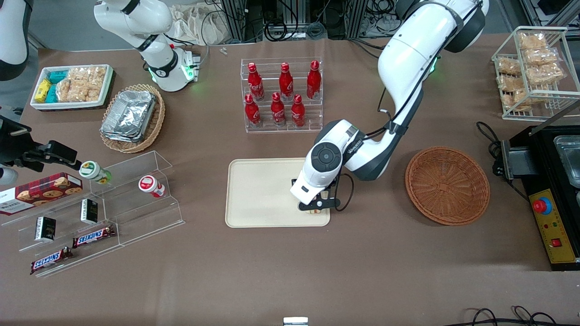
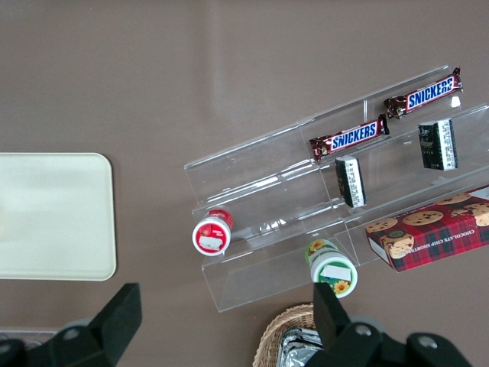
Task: Place sandwich from basket to tray
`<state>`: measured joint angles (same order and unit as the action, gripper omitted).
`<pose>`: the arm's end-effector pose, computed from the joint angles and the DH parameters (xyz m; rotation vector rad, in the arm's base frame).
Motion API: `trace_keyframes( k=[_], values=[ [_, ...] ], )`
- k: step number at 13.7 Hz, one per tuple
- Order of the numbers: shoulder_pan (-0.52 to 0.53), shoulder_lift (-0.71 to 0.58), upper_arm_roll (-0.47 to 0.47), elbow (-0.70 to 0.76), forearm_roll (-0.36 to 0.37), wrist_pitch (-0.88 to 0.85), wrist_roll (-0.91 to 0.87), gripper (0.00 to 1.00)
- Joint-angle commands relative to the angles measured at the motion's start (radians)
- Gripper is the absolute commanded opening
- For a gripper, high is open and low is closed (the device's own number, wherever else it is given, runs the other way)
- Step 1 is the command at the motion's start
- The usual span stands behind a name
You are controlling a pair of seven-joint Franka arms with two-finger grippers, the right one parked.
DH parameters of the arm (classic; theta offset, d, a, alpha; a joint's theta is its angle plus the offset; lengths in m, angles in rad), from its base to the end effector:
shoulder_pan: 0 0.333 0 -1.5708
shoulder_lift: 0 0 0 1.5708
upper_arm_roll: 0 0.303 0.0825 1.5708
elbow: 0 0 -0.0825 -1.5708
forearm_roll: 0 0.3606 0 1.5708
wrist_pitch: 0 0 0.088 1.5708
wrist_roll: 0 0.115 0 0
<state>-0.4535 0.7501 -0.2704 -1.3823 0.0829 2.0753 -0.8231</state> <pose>0.5506 -0.4303 0.2696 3.0728 0.1917 -0.1550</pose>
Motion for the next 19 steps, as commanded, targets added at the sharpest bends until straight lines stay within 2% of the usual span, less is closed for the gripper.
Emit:
trace_keyframes(
  k=[1,2,4,6,9,13,17,19],
  values=[
    [0.028,-0.118,0.007,-0.021,0.0,-0.159,-0.03,1.0],
    [0.035,-0.176,0.011,-0.056,0.006,-0.197,-0.028,1.0],
    [0.114,-0.305,0.011,-0.163,0.02,-0.222,0.002,1.0],
    [0.179,-0.398,0.014,-0.207,0.026,-0.282,0.126,1.0],
    [0.33,-0.484,0.011,-0.196,0.037,-0.407,0.379,1.0],
    [0.452,-0.557,0.013,-0.182,0.107,-0.486,0.623,1.0],
    [0.559,-0.558,0.017,-0.104,0.088,-0.59,0.637,1.0],
    [0.579,-0.558,0.019,-0.1,0.069,-0.593,0.642,1.0]
  ],
)
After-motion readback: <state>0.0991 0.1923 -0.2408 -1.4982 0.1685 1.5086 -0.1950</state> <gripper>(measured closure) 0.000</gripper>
